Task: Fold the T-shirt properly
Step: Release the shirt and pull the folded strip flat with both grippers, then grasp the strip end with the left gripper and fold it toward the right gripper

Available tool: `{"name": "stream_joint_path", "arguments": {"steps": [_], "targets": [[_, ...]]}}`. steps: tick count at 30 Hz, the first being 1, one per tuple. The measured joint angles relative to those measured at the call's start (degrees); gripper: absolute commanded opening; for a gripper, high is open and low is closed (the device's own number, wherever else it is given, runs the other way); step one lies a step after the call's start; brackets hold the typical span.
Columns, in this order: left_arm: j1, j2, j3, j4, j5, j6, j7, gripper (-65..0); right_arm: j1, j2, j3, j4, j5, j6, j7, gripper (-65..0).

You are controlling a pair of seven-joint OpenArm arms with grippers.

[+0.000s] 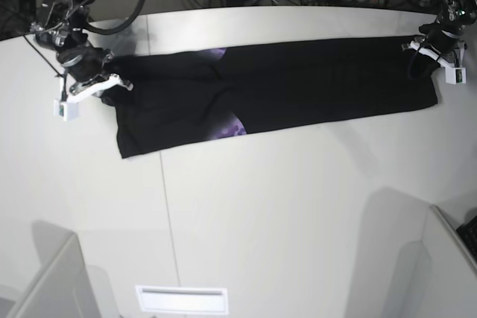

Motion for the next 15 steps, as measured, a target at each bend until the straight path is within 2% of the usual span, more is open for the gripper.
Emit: {"name": "stream_joint_path", "arguments": {"steps": [6,13,15], "targets": [[2.60,2.32,-4.39,10.21,0.70,0.46,0.39,-65.0,-0.35,0.02,0.02,-0.83,0.24,0.00,0.17,-65.0],[6.58,6.23,-4.39,21.51,0.61,0.22,0.98,-65.0,-0.26,0.00,0.02,-2.16,0.26,0.00,-0.04,-65.0],[6.73,6.78,-4.35,23.61,0.37,0.20,4.42,-65.0,-0.26,0.00,0.00,-2.19,0.24,0.00,-0.04,-65.0]]}}
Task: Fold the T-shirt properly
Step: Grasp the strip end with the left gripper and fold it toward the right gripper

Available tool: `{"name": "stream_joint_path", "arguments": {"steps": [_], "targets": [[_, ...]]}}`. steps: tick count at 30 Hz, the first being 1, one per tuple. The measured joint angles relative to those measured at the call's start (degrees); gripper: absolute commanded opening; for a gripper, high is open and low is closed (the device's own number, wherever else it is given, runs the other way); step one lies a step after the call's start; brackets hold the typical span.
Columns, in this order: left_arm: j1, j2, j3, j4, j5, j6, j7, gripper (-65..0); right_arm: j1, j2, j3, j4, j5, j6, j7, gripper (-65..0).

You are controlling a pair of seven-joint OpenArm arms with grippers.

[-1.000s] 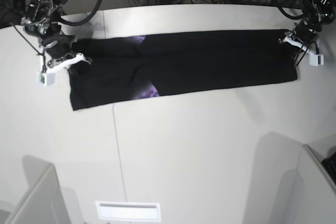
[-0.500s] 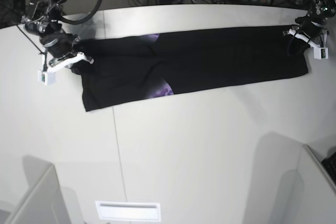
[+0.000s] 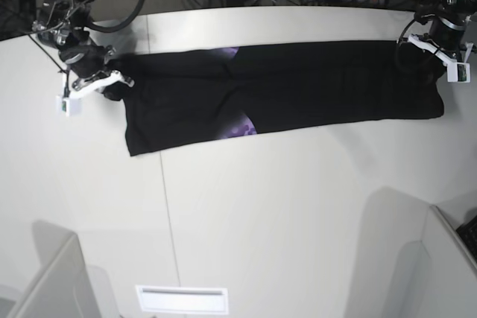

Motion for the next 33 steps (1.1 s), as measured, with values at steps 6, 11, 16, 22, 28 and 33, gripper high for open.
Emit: {"name": "stream_joint_path", "arguments": {"steps": [6,11,16,22,28,33], "targets": [[-0.70,1.40,1.79,4.66,0.22,0.04,4.81,-65.0,0.00,-0.02,-0.02,0.00,0.02,0.00,0.00,-65.0],[-0.48,3.15,5.66,5.46,0.04,0.02,4.79,-65.0,-0.04,0.00,-0.02,-0.02,0.02,-0.02,0.02,-65.0],[-0.33,4.74,9.29,5.46,0.33,0.00,5.14,-65.0,-0.31,0.02,0.00,-0.02,0.00,0.00,-0.04,-65.0],[-0.85,4.50,15.21,5.46,0.33,4.61,5.14,-65.0,-0.31,0.00,-0.02,-0.02,0.00,0.00,-0.04,-65.0],[-1.36,4.55,22.03,5.44,-0.02,5.44,5.20,-65.0,-0.31,0.00,-0.02,-0.02,0.02,0.00,-0.17,-65.0],[-2.10,4.55,26.45,5.42,-0.48,10.25,5.07,-65.0,-0.31,0.00,-0.02,-0.02,0.00,0.00,-0.17,-65.0]]}}
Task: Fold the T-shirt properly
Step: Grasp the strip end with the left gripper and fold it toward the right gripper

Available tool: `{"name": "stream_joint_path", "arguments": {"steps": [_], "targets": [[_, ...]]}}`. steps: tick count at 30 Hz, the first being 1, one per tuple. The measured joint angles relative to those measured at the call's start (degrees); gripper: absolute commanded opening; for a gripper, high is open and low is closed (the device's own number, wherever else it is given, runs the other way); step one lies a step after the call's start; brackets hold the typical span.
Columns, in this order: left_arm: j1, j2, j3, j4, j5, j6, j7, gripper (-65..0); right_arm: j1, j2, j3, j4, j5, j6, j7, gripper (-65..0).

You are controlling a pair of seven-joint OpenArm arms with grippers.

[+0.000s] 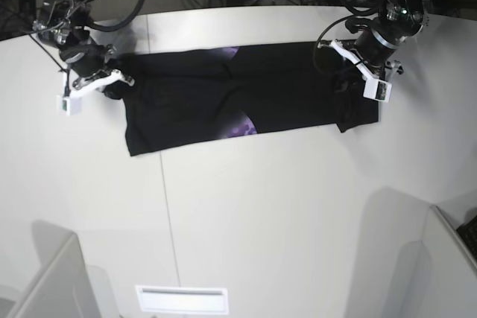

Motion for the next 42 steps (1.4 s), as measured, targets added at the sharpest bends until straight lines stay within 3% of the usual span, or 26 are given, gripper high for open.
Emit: {"name": "stream_joint_path", "arguments": {"steps": [9,12,17,42], "targets": [[-1.75,-0.13,6.03,-0.11,0.20,0.42,-0.28,-65.0,0.02,0.00,0.00,0.00,0.02,0.00,0.00,-65.0],[-1.73,-0.22,7.63,-0.11,0.26,2.93,-0.09,-65.0,-0.02,0.00,0.00,0.00,0.00,-0.02,-0.02,-65.0],[-1.75,-0.15,9.94,-0.11,0.17,2.71,-0.11,-65.0,0.00,0.00,0.00,0.00,0.02,0.00,-0.02,-65.0],[-1.75,1.29,10.80,-0.13,0.22,2.73,-0.09,-65.0,0.33,0.00,0.00,-4.61,0.00,-0.02,0.24,-65.0]]}}
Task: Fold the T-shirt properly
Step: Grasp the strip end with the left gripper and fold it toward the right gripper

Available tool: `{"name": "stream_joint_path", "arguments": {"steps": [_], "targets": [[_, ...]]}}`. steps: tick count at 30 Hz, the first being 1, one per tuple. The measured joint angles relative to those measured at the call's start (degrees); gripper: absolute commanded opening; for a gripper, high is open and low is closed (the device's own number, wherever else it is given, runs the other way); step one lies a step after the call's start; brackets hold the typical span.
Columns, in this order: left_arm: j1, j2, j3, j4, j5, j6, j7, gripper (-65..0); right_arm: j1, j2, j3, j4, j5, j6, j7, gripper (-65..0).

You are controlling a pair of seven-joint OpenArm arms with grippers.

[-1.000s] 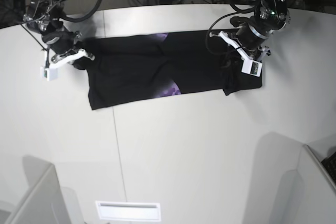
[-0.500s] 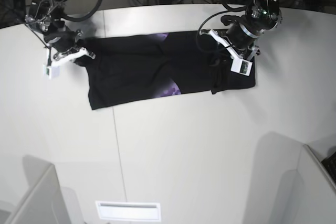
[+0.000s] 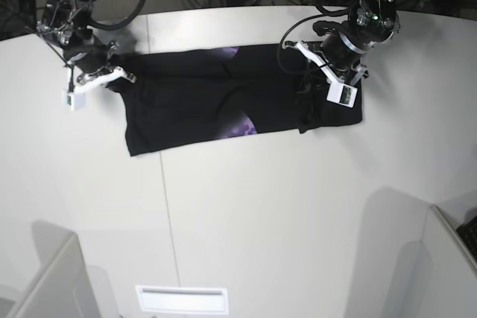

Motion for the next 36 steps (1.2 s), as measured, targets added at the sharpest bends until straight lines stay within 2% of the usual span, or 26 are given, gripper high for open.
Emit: {"name": "stream_joint_path", "arguments": {"steps": [8,11,24,27,36], "targets": [[-1.33,0.24,3.15,-0.26,0.35,0.22,0.24,-65.0,0.00,0.00,0.00,0.00,0.02,0.02,-0.02,-65.0],[-1.99,0.79,3.10,-1.18,-0.11,3.37,-0.26,-65.0,0.02,0.00,0.00,0.00,0.02,0.02,0.17,-65.0],[-2.91,0.68,3.15,-1.46,-0.02,3.23,0.48,-65.0,0.17,0.00,0.02,0.00,0.00,0.00,0.11,-65.0],[-3.06,0.79,3.15,-1.46,-0.13,3.23,4.33,-65.0,0.72,0.00,0.02,0.02,0.02,0.00,0.22,-65.0],[-3.06,1.77,3.10,-2.14,-0.07,3.23,4.39,-65.0,0.79,0.00,0.02,0.02,0.02,0.02,0.17,-65.0]]}}
